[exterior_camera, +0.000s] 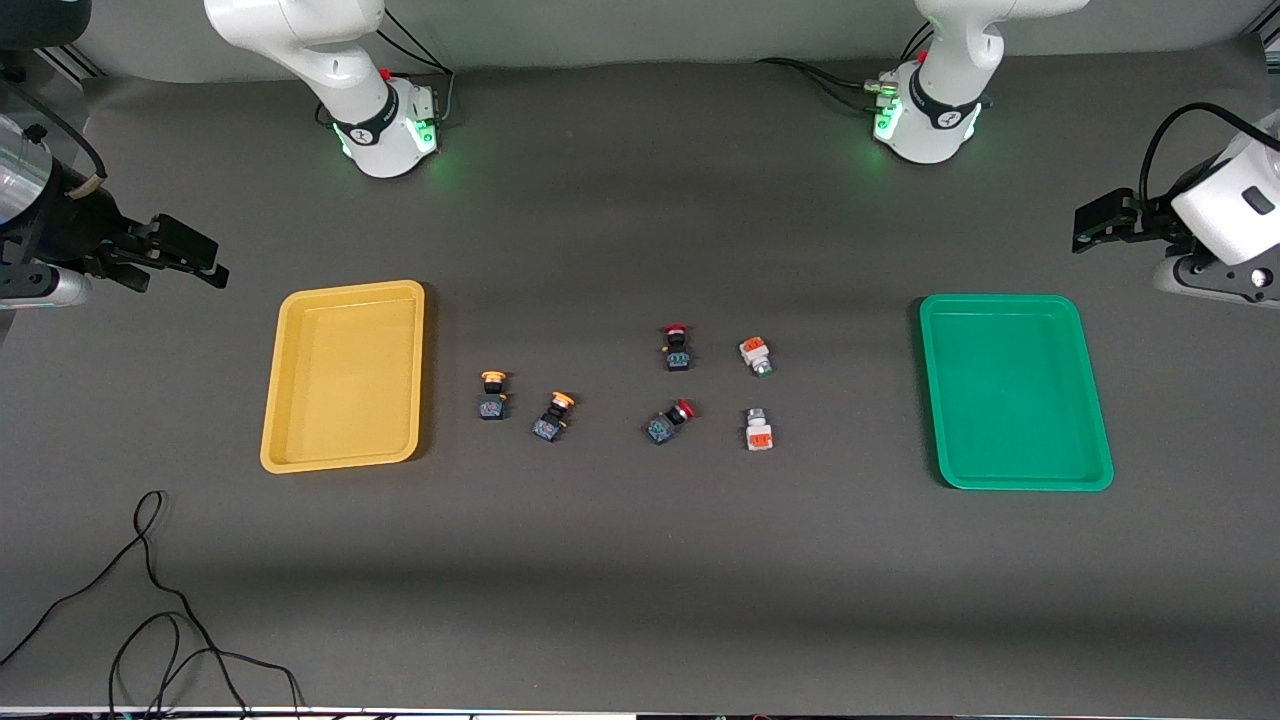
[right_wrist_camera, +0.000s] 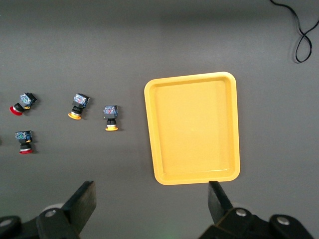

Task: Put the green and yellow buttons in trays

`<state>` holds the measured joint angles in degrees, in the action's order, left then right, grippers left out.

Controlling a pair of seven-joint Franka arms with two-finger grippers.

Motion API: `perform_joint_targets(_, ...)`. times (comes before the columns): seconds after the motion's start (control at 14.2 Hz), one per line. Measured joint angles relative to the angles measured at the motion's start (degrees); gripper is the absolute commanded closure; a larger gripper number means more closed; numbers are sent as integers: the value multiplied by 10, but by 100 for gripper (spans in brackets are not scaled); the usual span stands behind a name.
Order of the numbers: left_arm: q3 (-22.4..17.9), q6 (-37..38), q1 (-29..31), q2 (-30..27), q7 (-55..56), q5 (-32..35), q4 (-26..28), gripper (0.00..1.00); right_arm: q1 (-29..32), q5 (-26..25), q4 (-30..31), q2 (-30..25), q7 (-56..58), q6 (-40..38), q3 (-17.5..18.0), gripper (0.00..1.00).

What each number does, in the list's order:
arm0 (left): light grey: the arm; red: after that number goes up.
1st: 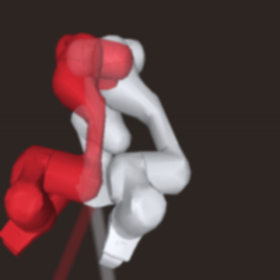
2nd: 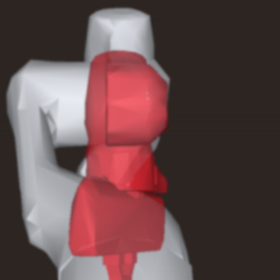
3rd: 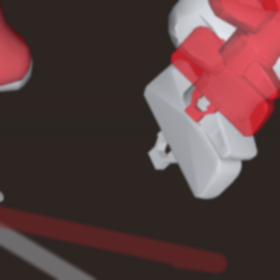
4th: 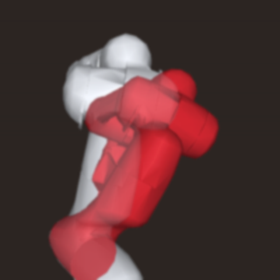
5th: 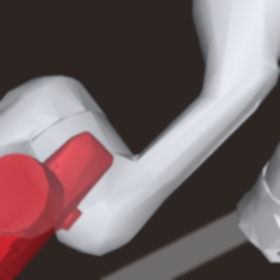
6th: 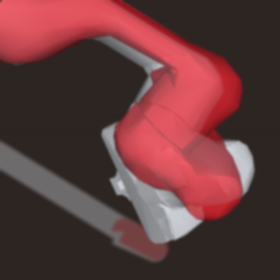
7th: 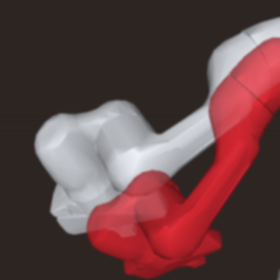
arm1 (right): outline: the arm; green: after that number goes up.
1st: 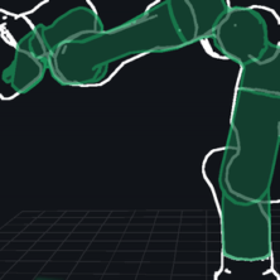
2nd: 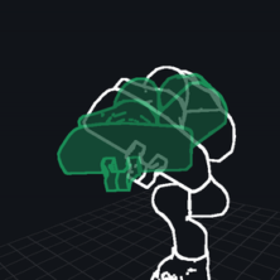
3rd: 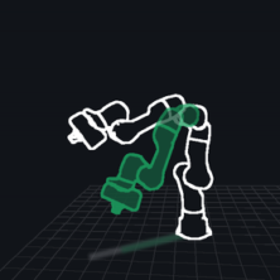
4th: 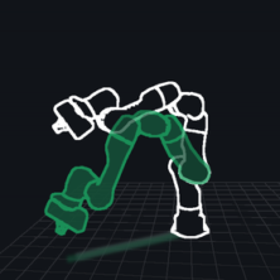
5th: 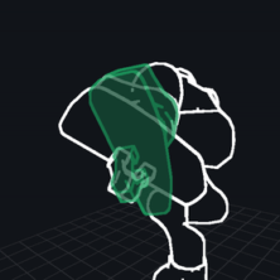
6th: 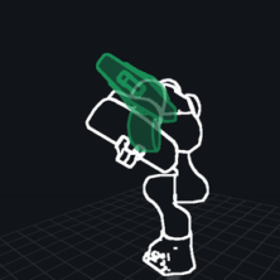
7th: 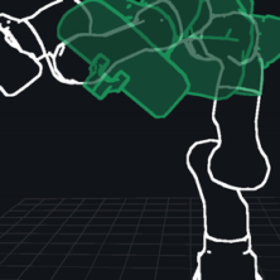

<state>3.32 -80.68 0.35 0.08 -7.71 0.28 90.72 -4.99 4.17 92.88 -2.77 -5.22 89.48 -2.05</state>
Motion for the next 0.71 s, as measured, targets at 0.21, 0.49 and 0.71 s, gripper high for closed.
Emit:
perform_joint_targets(0.21,-1,0,0,0,0,0,0,0,-1,0,0,1,-3,-9,0,0)
perform_joint_targets(0.49,-1,-8,0,6,0,0,7,0,-46,1,2,31,-88,-10,3,0)
perform_joint_targets(0.71,4,-45,-12,15,12,-2,50,0,-96,1,3,89,-135,11,5,0)
